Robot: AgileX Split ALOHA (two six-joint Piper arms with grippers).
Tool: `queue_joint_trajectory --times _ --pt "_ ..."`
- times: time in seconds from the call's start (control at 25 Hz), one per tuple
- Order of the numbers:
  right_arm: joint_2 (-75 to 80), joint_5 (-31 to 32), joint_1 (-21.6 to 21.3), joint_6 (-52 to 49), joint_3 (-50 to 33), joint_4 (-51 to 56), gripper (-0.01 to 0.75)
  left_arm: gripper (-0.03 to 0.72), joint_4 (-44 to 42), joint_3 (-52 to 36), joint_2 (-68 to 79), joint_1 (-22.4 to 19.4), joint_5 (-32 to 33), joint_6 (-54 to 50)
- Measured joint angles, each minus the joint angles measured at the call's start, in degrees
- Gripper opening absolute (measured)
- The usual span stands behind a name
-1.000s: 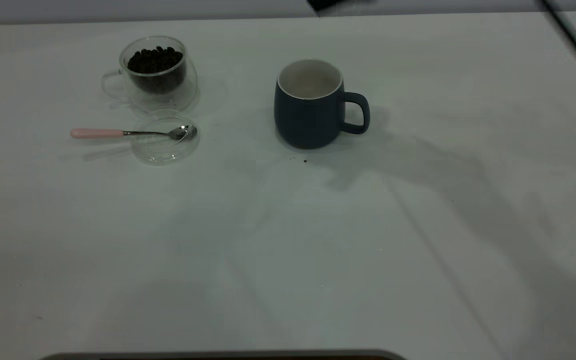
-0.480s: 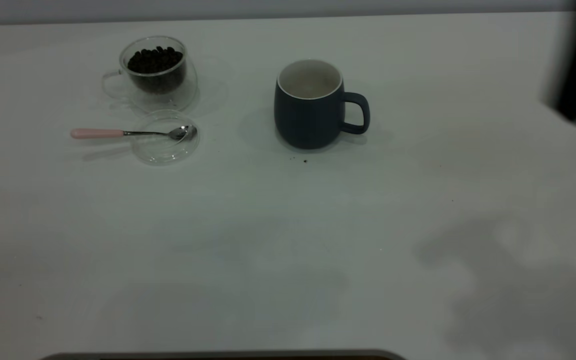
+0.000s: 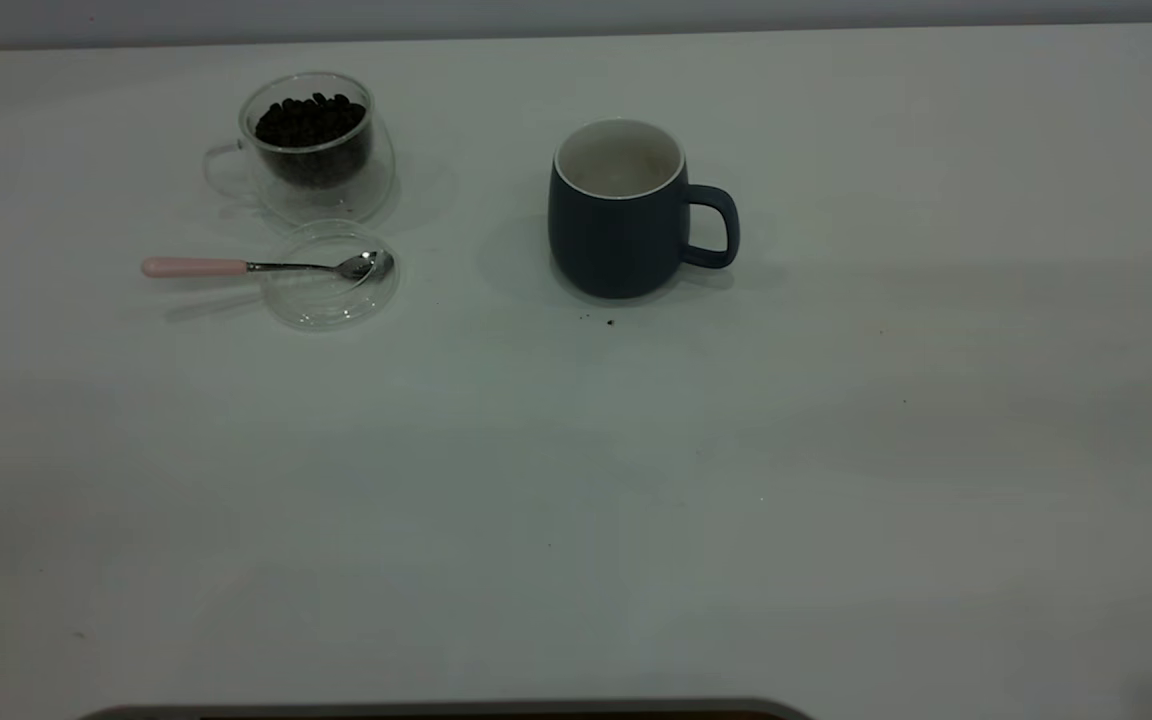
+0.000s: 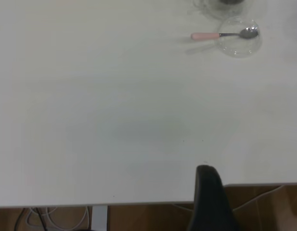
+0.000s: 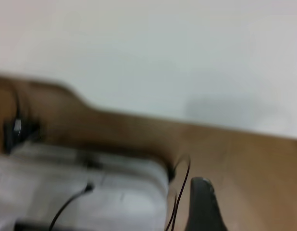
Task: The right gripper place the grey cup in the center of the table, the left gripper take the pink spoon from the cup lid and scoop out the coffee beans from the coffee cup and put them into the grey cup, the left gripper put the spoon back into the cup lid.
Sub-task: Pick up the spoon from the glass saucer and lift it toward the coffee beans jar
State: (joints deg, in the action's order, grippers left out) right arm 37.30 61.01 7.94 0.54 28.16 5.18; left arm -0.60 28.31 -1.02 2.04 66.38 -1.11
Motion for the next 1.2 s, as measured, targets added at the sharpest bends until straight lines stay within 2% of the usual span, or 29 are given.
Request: queue_joint_trajectory --times 0.12,0.36,0.6,0.72,1.2 --pt "-8.9 0.8 -2.6 1.5 -0.1 -2.3 0.540 0.515 0.0 0.0 0.0 0.0 0.0 0.0" --pt "-22.1 2.3 -2.9 -2.6 -1.2 -8.0 0.540 0.515 0.0 0.0 0.0 0.0 0.0 0.0" --pt "-34.1 3.0 -3.7 -3.6 -1.2 -8.6 0.539 0.515 0.0 0.0 0.0 0.0 0.0 0.0" --pt "-35.4 3.3 -5.2 -3.6 -1.2 -8.7 0.538 0.515 0.0 0.0 0.0 0.0 0.0 0.0" --pt "-35.7 3.3 -5.3 -3.6 -1.2 -8.6 0.538 0.515 0.0 0.0 0.0 0.0 0.0 0.2"
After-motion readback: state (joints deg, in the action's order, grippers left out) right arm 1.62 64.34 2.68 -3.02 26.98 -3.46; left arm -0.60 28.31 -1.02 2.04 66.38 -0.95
